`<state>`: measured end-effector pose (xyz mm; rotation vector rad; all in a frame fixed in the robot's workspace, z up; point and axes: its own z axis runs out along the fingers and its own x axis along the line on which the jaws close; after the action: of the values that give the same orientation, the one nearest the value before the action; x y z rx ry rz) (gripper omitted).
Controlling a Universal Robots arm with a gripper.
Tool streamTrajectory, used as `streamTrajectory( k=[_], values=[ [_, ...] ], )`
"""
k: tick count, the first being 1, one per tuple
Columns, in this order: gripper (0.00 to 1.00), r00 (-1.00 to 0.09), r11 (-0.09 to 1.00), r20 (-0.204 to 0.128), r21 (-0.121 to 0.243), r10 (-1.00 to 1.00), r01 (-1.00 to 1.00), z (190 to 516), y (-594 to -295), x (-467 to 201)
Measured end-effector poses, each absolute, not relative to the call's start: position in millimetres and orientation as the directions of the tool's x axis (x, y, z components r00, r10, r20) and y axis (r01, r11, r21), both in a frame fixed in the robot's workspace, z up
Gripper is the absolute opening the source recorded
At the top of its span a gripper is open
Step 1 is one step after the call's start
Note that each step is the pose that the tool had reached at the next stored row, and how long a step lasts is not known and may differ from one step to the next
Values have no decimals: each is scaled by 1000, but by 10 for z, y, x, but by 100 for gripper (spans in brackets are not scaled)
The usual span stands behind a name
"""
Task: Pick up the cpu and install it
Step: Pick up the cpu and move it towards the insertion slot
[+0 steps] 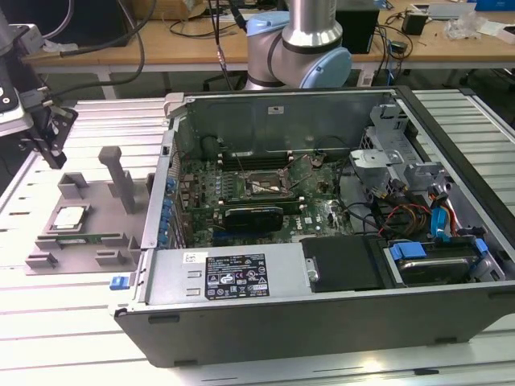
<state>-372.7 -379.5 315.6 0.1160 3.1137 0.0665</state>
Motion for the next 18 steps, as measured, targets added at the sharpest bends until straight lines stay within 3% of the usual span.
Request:
streamTrajectory(
  k=[18],
  values=[
    [11,-997,996,-23,44,75,74,2853,-3798,-3810]
  ],
)
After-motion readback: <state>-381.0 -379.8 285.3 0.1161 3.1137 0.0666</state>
